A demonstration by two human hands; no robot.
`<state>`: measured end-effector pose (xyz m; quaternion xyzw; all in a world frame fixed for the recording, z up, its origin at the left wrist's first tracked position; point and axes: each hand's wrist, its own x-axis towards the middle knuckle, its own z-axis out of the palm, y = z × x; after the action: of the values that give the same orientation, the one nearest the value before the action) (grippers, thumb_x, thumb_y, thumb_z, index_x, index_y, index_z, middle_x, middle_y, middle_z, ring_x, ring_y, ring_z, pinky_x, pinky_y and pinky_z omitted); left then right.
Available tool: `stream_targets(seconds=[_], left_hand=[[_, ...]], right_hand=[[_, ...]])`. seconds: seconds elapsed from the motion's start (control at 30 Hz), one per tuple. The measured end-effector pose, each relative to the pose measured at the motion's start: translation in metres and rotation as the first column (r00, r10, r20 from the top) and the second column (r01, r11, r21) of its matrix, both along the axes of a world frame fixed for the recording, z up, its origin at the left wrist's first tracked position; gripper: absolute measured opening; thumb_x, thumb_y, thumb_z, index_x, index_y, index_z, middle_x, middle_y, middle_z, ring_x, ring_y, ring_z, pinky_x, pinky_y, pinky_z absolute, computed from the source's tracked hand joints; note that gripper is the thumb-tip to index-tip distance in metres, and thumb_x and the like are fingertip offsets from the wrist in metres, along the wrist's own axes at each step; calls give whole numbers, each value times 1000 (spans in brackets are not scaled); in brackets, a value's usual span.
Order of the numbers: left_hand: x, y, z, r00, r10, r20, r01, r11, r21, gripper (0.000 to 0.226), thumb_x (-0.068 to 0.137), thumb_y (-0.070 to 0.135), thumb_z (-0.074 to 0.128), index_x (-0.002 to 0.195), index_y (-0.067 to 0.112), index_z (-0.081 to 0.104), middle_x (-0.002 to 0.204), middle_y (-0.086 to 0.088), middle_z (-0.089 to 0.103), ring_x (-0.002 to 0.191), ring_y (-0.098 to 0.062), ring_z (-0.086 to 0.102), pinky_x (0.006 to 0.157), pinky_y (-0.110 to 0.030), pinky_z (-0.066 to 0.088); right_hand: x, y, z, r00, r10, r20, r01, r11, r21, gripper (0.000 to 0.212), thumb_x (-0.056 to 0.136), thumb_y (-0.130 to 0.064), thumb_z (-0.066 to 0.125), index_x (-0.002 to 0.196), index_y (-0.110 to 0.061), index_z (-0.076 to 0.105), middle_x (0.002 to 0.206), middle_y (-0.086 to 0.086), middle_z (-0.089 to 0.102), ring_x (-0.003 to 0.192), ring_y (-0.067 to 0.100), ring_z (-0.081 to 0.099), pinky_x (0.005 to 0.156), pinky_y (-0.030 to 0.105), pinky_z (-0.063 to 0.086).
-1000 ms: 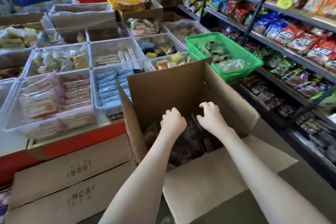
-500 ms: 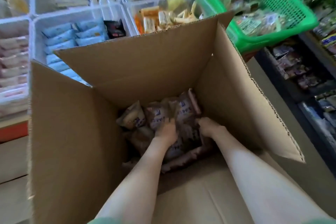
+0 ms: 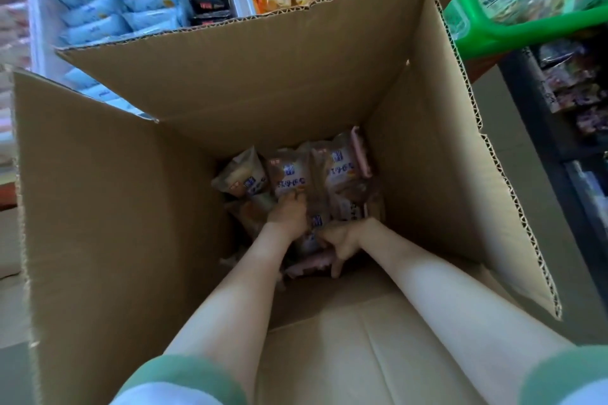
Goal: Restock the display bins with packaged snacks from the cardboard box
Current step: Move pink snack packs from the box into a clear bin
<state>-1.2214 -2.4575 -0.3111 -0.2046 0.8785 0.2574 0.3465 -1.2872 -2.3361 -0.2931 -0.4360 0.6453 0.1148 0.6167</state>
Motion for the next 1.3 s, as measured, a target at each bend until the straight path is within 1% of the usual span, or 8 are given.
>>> stream_targets(seconds=[0.1,0.33,0.47,0.67,0.83,1.1,1.23,1.3], left_hand=[[-4,-3,5,999,44,-4,-44,999,10,57,96,17,46,149,14,26,150,-11,30,135,-28,33,106,-38,39],[1,-11,11,963,269,24,-267,937,225,34,100,15,36,129,14,54,130,-9,56,113,-24,54,86,-26,42],[13,-9,5,964,262,35,-263,941,214,29,99,19,40,123,17,56,122,-8,60,104,-21,56,85,-27,43],[20,-6,0,967,253,9,-251,953,168,35,99,21,40,133,14,45,129,-10,53,116,-27,53,91,-32,44],[6,-8,4,742,659,125,-664,695,276,35,102,29,34,127,11,51,123,-11,58,111,-29,55,88,-29,42],[-21,-30,54,260,960,108,-863,181,471,44,98,46,38,116,12,61,111,-11,66,101,-30,62,92,-41,50],[-31,-22,101,223,925,308,-670,-84,737,59,97,59,29,96,9,61,96,-15,71,89,-29,68,82,-39,53],[-32,-10,128,265,932,246,-578,-50,815,56,98,55,29,85,10,60,88,-14,71,78,-22,70,70,-33,55]], right_hand=[[-7,-3,1,997,-47,-63,35,985,-170,7,90,-22,59,91,-18,54,99,3,52,88,21,50,65,27,40],[-25,-7,3,971,-238,-27,226,947,-227,7,89,-20,58,90,-19,52,102,6,58,91,25,54,73,35,45],[-13,-1,0,978,-201,52,204,978,-47,59,79,-38,73,131,-23,48,133,1,49,118,23,48,94,32,42],[0,-1,-4,991,-135,5,134,974,-182,27,97,-32,50,114,-21,66,102,2,61,90,17,55,67,26,39],[-21,2,13,928,-371,27,365,895,-255,25,98,-33,46,112,-27,67,105,-8,61,96,10,54,85,30,41],[-47,20,69,325,-871,367,874,128,-470,23,99,-15,46,109,-11,67,87,-11,65,73,-13,59,72,11,42],[-41,13,118,69,-852,519,834,-237,-499,25,100,-19,46,91,-15,68,82,2,68,75,8,63,67,21,47],[-35,11,147,-41,-834,550,782,-370,-502,25,100,-22,45,91,-14,67,81,3,67,74,12,63,61,20,49]])
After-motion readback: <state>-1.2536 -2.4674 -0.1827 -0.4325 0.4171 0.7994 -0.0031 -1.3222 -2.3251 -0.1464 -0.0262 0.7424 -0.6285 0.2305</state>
